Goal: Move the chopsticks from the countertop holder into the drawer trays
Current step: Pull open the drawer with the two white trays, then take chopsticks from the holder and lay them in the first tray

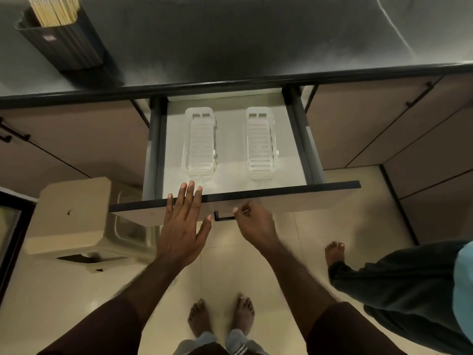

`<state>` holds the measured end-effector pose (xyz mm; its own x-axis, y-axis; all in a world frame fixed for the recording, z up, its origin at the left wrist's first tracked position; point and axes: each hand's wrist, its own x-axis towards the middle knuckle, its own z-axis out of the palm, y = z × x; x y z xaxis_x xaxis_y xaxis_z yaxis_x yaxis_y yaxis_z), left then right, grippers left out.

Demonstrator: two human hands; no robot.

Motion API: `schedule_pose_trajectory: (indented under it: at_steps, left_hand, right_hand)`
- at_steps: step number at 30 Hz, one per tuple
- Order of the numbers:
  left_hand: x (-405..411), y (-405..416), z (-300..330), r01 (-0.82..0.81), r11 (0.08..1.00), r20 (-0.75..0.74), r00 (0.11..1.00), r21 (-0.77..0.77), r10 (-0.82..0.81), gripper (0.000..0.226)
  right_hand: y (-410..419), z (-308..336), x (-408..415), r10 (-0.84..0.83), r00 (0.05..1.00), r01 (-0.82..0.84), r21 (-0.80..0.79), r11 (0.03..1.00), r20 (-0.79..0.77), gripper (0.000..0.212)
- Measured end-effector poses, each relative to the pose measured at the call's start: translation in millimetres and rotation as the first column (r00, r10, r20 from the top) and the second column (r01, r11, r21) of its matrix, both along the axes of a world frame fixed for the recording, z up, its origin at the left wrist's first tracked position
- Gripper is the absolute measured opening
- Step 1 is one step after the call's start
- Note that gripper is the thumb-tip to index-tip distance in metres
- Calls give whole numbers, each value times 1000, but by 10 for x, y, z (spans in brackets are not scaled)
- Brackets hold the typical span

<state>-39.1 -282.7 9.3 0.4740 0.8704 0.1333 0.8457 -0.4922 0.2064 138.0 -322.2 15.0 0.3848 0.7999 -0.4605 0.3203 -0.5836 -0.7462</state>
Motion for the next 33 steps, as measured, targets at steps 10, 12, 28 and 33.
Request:
schedule_pose_trajectory:
  at_steps: [10,12,28,33]
  left_hand:
    - [-437,203,682,-25,988,147,989,152,2,61]
    - [-636,272,810,-49,984,175,984,173,18,61]
    - [-2827,1402,1782,-104,956,274,961,276,26,69]
    - [-3203,1906,2046,-87,933,270,963,350,-12,70]
  right_hand:
    - [288,1088,-397,327,760,-506,196,840,562,27]
    - [373,1212,-600,323,708,-557,216,802,628,26]
    - [1486,2108,-2745,97,610,-572,352,741,786,50]
    - [1911,2310,-3097,112,596,-577,327,749,795,63]
